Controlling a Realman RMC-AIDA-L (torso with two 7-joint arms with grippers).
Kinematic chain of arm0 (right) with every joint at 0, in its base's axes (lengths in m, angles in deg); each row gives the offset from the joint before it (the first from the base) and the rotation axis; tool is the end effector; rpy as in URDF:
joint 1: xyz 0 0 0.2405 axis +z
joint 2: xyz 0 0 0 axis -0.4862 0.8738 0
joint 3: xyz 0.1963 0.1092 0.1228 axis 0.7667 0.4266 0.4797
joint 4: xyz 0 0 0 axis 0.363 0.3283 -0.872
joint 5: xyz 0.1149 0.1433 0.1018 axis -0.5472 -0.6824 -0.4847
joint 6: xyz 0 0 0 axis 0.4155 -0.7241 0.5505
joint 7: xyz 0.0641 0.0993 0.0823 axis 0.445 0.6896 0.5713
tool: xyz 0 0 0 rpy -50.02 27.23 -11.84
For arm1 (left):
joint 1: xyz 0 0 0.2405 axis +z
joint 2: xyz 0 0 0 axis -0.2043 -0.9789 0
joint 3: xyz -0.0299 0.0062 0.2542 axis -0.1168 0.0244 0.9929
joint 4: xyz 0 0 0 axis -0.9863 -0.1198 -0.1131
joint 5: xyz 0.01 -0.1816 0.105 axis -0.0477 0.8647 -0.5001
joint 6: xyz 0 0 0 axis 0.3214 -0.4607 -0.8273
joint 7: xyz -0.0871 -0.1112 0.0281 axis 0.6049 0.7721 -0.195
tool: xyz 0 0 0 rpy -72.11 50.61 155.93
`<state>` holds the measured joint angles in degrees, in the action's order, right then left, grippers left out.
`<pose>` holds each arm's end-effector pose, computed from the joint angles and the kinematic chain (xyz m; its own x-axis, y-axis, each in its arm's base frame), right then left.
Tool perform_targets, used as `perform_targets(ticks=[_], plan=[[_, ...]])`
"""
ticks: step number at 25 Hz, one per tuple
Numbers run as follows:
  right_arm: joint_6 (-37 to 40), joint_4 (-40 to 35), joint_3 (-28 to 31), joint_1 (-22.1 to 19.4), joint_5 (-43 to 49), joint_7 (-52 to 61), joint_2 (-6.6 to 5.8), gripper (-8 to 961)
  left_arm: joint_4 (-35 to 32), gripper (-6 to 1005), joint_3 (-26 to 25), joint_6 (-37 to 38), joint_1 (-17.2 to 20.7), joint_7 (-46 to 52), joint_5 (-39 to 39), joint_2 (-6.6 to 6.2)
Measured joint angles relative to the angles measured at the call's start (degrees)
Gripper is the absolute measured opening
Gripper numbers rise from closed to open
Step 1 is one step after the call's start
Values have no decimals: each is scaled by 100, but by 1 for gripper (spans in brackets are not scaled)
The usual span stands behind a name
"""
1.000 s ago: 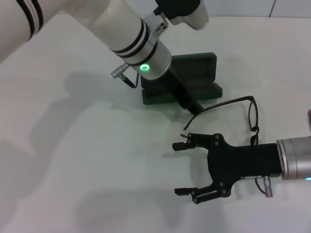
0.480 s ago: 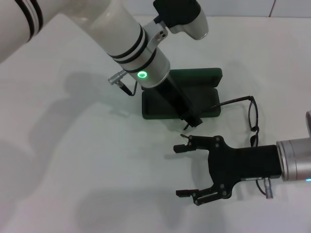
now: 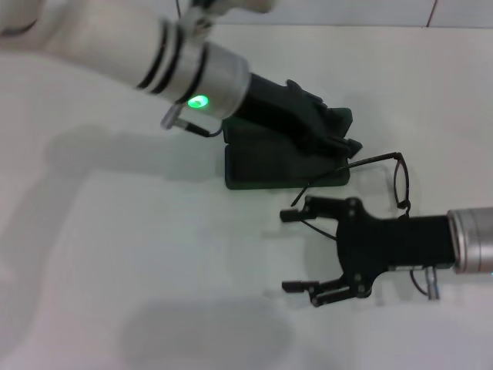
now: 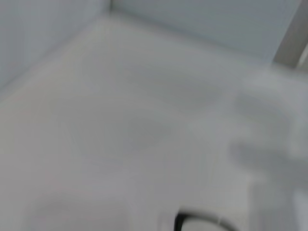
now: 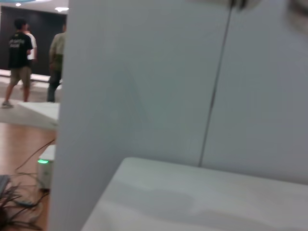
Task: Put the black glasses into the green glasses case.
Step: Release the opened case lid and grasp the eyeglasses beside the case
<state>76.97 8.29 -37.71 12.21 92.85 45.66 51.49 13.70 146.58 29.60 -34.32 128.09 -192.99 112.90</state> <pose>0.2113 0.3014 -0.0781 0.8127 0.2183 -0.5402 0.1831 -0.9759 -0.1189 -0.1202 0.3870 -0.0619 0.9379 0.2890 0.1918 0.3092 -0.9472 -0.0848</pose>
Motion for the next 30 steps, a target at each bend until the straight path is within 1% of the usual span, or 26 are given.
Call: perform_targets(ticks=[3, 5, 8, 10, 11, 12, 13, 14, 15, 16, 17, 18, 19, 20, 21, 22, 23, 24, 25, 26, 27, 28, 29, 30], plan=[[104, -6, 181, -15, 7, 24, -80, 855, -417, 589, -19, 3, 850, -986, 984, -5], [243, -6, 244, -17, 3, 46, -157, 855, -516, 589, -12, 20, 1385, -1843, 1686, -3], [330, -6, 395, -17, 9, 96, -295, 855, -464, 589, 7, 167, 1995, -2919, 2658, 4], [324, -6, 471, -17, 17, 171, -369, 855, -261, 589, -31, 485, 2304, -3536, 3230, -2], [324, -6, 499, -12, 18, 254, -438, 854, -139, 589, -71, 644, 2385, -3758, 3417, -8], [324, -6, 499, -12, 18, 254, -438, 854, 6, 589, -153, 824, 2443, -3934, 3569, -13], [324, -10, 523, -2, 16, 340, -508, 854, 145, 589, -250, 977, 2480, -4045, 3668, -16], [304, -154, 604, 83, 79, 688, -752, 854, 271, 589, -375, 1081, 2494, -4082, 3697, -20], [278, -227, 624, 116, 132, 797, -817, 854, 402, 589, -485, 1182, 2500, -4105, 3711, -24], [219, -355, 653, 164, 263, 989, -919, 854, 588, 589, -637, 1284, 2485, -4115, 3706, -38], [129, -582, 717, 234, 456, 1285, -1068, 854, 677, 589, -699, 1325, 2470, -4118, 3697, -54], [58, -792, 781, 284, 670, 1510, -1178, 854, 857, 589, -802, 1399, 2449, -4123, 3683, -86], [-37, -1071, 908, 325, 998, 1793, -1298, 854, 960, 589, -867, 1436, 2435, -4128, 3682, -113], [-129, -1360, 1061, 350, 1327, 2046, -1405, 854, 960, 589, -867, 1436, 2435, -4128, 3682, -113], [-252, -1729, 1332, 348, 1819, 2401, -1488, 854, 1138, 589, -1022, 1472, 2427, -4146, 3681, -143], [-379, -2220, 1742, 324, 2516, 2846, -1549, 854, 1198, 589, -1072, 1474, 2426, -4167, 3681, -145], [-448, -2537, 2035, 304, 2970, 3133, -1564, 854, 1265, 589, -1125, 1475, 2424, -4194, 3681, -146], [-486, -3083, 2555, 247, 3912, 3641, -1505, 851, 1329, 589, -1158, 1476, 2423, -4235, 3681, -147], [-462, -3538, 2994, 199, 4778, 4032, -1403, 848, 1409, 589, -1189, 1475, 2422, -4281, 3682, -147], [-393, -4000, 3374, 159, 5572, 4350, -1272, 844, 1485, 589, -1203, 1467, 2422, -4312, 3682, -147], [-224, -4520, 3810, 109, 6545, 4674, -1037, 841, 1521, 589, -1202, 1461, 2422, -4318, 3682, -147], [-76, -4880, 4089, 86, 7188, 4809, -863, 838, 1588, 589, -1204, 1455, 2423, -4323, 3689, -151], [167, -5368, 4439, 66, 8078, 4950, -571, 838, 1625, 589, -1205, 1454, 2423, -4323, 3700, -154], [364, -5699, 4647, 65, 8694, 4982, -339, 838, 1661, 589, -1207, 1456, 2428, -4323, 3715, -163]])
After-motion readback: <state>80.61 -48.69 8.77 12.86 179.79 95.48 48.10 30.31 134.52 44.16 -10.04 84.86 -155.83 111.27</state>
